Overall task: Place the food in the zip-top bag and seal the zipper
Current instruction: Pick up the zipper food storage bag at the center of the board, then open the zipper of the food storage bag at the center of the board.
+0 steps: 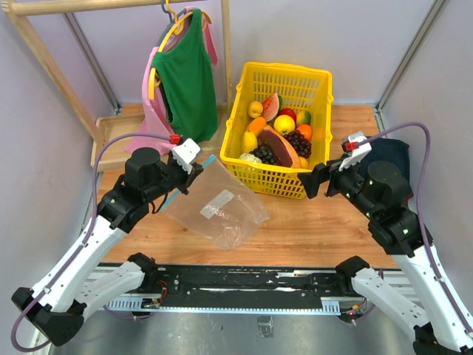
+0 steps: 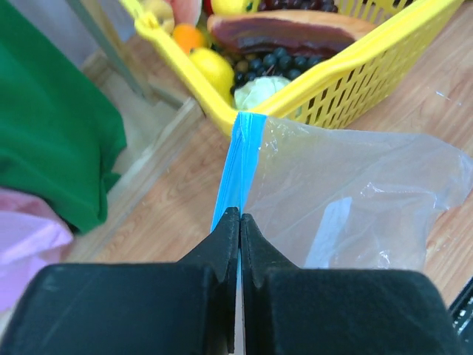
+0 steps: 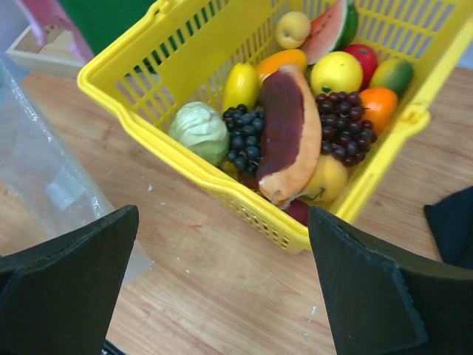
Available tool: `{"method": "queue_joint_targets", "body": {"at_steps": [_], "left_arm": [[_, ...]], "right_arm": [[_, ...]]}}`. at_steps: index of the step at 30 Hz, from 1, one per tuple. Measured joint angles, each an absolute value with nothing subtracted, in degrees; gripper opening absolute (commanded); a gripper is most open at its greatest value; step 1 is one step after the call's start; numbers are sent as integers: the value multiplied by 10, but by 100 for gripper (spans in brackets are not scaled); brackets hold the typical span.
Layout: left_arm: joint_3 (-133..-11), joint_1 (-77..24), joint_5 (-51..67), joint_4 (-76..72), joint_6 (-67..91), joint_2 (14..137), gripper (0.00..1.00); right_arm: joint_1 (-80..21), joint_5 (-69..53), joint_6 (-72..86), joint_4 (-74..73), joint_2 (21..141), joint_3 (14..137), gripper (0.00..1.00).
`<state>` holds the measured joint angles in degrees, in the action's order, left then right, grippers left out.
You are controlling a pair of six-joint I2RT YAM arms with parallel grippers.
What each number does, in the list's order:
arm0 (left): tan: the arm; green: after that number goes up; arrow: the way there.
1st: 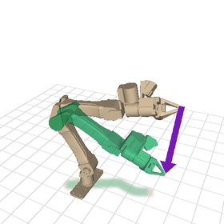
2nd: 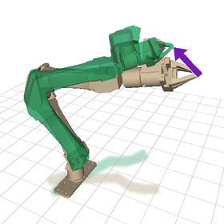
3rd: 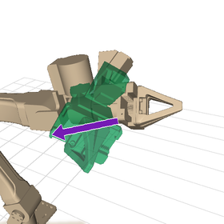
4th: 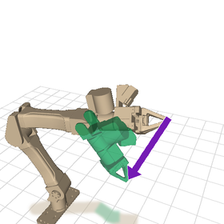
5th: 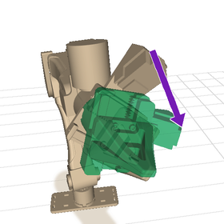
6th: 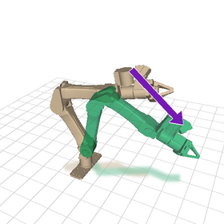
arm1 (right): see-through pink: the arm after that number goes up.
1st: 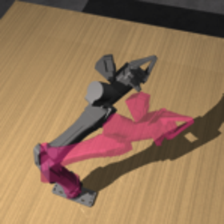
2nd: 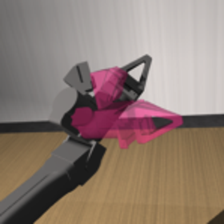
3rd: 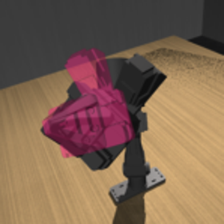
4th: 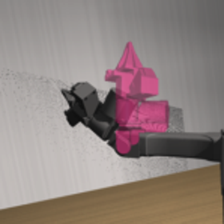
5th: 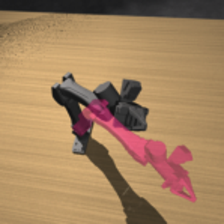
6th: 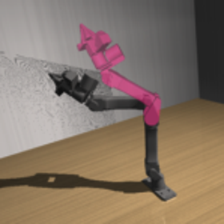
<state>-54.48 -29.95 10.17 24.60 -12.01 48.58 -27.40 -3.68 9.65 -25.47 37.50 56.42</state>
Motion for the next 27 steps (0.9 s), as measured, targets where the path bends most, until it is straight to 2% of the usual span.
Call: {"method": "queue_joint_targets", "body": {"at_steps": [16,21,27], "left_arm": [[-649,-455,35,259,-314,557,1],[-649,-518,21,268,-350,586,0],[-649,-552,9,270,-364,603,0]], "right_arm": [[-274,-171,108,-301,527,725,100],[-276,-222,114,-324,587,768,94],[-316,-251,109,-350,644,793,90]]}}
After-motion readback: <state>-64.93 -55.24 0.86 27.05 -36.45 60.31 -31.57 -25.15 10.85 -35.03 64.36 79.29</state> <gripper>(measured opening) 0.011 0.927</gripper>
